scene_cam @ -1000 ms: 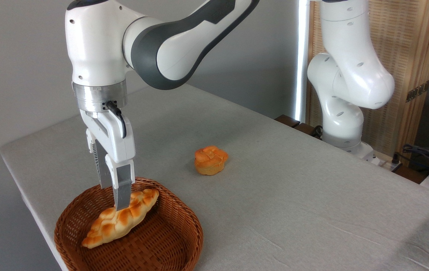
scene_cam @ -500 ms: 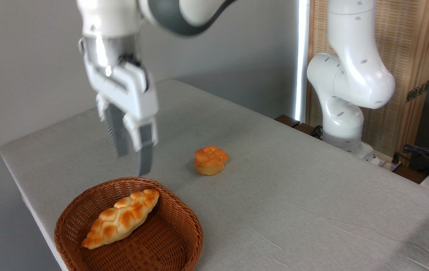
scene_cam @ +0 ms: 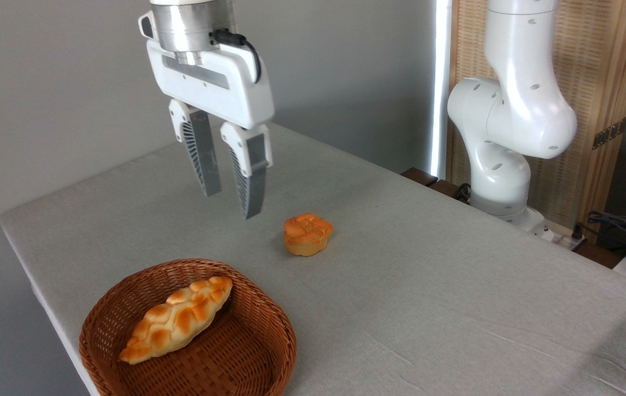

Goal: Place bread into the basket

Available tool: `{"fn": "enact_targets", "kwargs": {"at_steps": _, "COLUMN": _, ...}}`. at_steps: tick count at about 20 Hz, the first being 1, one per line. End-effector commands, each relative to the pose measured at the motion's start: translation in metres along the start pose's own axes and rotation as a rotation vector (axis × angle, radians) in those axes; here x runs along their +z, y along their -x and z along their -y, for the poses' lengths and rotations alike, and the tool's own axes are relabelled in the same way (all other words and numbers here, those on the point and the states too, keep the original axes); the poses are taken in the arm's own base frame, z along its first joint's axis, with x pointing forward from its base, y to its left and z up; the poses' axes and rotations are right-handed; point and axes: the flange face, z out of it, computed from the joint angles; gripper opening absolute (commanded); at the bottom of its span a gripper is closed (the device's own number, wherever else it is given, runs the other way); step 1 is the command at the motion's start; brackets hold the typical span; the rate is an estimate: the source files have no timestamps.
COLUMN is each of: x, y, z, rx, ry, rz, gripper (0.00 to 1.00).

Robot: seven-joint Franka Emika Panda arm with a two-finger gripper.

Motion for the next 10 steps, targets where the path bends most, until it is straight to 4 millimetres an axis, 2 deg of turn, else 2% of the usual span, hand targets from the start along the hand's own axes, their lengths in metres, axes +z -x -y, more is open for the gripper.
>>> {"fn": "enact_targets", "kwargs": {"at_steps": 1, "x": -0.0049, "y": 0.0085, "z": -0.0015, "rx": -0.026, "ry": 0.017, "rz": 0.004, "gripper": 1.0}}
{"fn": "enact_targets", "kwargs": {"at_steps": 10, "x": -0.004, "y": 0.01, "z": -0.0019, "rx": -0.02, "ry": 0.016, "rz": 0.026, "gripper": 1.0}}
